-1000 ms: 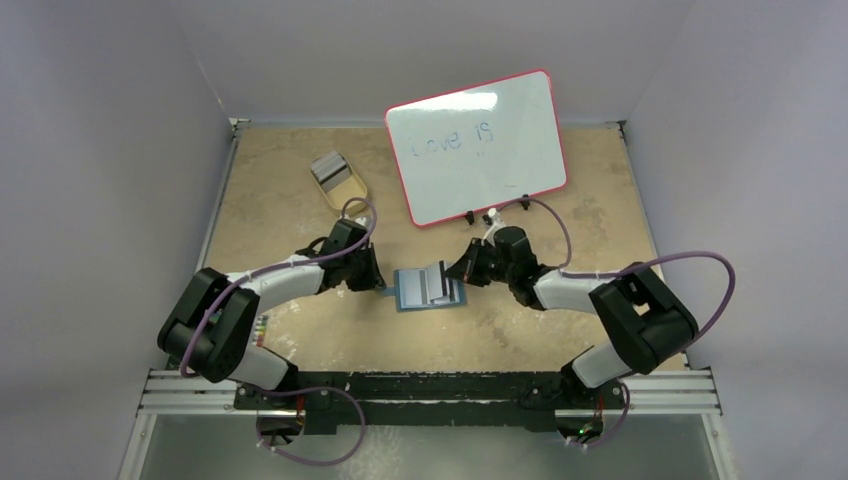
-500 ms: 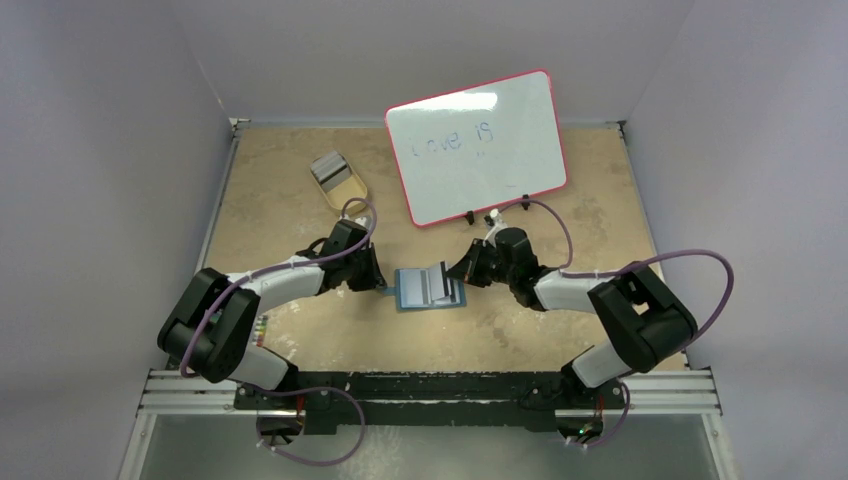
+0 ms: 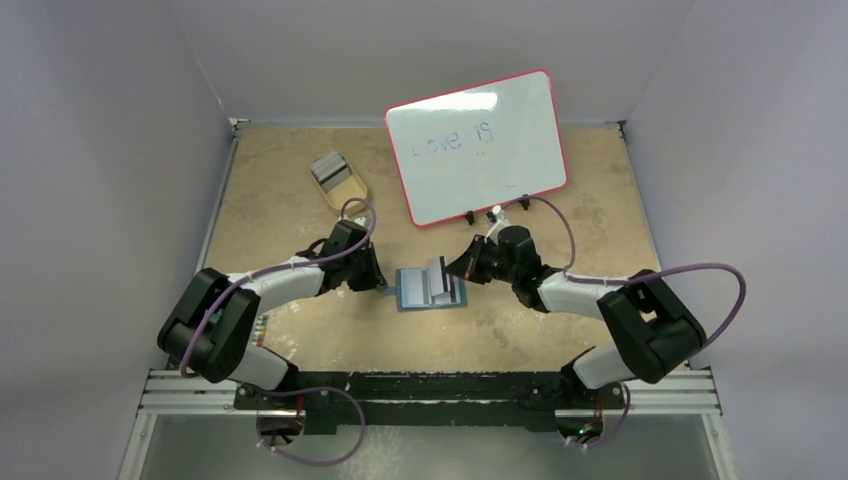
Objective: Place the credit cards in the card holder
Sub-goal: Insert the credit card into the card holder.
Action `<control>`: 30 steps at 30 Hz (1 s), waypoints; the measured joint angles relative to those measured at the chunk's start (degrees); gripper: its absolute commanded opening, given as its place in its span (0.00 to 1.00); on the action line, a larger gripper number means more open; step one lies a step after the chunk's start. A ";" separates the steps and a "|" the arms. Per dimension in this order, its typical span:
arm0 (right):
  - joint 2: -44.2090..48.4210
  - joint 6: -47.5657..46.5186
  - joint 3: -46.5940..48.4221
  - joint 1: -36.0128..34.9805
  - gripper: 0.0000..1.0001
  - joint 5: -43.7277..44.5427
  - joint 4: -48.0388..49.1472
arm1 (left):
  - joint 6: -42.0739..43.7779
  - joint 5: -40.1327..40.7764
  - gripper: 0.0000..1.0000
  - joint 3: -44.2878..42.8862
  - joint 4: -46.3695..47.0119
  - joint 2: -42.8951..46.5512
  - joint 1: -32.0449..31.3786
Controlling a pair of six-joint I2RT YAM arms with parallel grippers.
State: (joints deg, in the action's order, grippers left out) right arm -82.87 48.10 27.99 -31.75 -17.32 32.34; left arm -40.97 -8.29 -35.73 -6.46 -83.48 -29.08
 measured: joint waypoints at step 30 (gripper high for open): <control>-7.08 3.32 -3.23 0.00 0.00 -0.09 8.81 | -0.37 0.09 0.00 0.37 1.05 0.00 -0.31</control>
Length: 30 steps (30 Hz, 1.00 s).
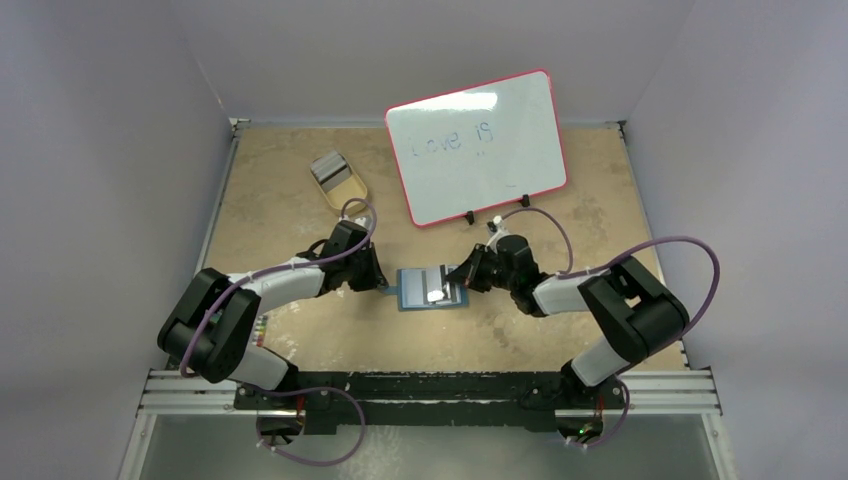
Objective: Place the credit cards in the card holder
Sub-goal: Insert the credit card into the card holder.
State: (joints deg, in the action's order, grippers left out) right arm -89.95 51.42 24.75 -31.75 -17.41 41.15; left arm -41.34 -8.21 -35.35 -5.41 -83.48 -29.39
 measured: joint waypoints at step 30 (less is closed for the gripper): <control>0.59 -1.36 -0.83 -0.37 0.00 -0.09 -1.66 | -0.07 0.11 0.00 0.02 0.09 0.00 -0.13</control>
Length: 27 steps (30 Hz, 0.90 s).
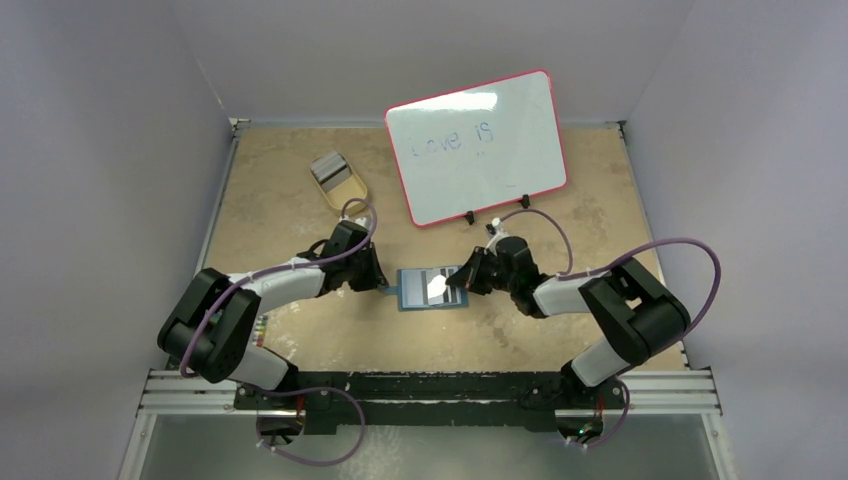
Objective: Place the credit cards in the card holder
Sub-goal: Insert the credit card into the card holder.
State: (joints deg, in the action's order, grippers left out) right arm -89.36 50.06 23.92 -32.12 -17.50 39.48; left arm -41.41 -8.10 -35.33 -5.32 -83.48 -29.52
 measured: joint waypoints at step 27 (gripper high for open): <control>-3.37 1.99 3.02 -4.57 0.00 3.08 1.20 | -2.62 -0.33 0.00 1.86 3.15 0.63 -0.20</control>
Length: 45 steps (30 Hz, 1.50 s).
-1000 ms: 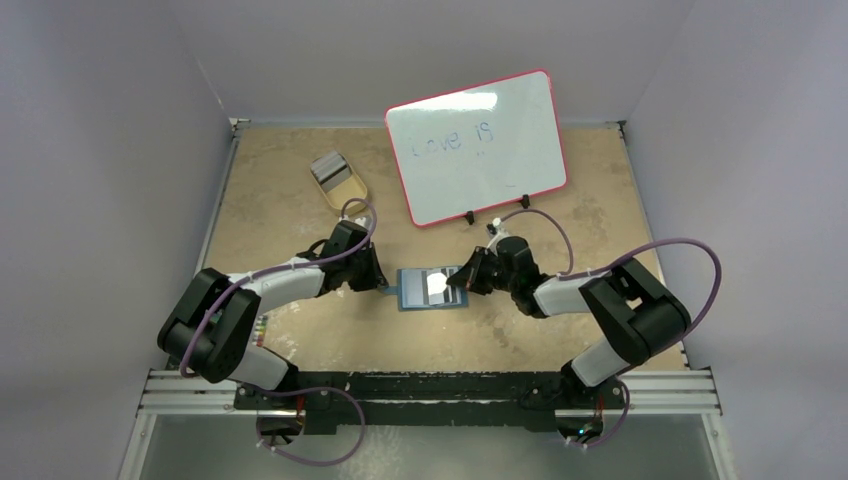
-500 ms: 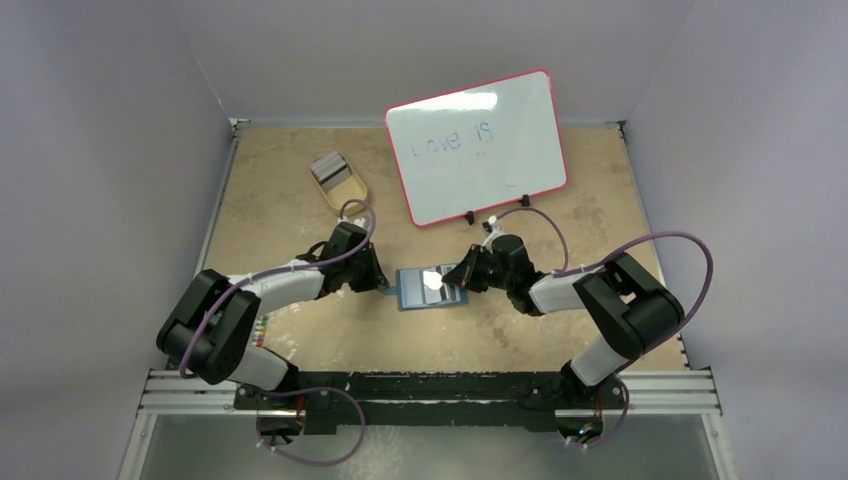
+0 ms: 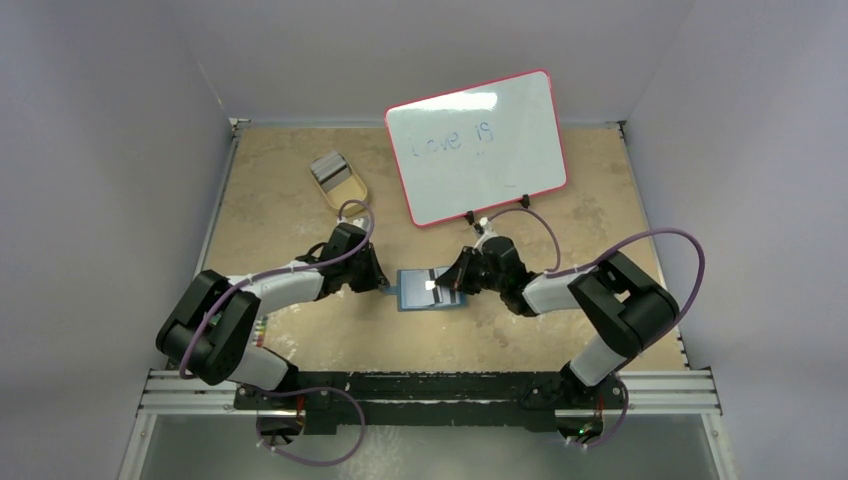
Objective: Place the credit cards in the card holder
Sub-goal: Insert the credit card into the card holder.
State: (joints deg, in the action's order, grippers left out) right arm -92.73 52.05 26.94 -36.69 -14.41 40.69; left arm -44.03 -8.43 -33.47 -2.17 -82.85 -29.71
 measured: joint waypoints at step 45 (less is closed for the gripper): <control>-0.83 -6.38 14.49 -4.57 0.48 4.74 -25.66 | -9.46 -1.03 0.00 7.04 5.95 6.19 -0.48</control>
State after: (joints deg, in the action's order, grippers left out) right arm -93.56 45.67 41.43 -41.25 -9.67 15.03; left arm -53.49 -9.45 -26.44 3.77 -76.66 -30.20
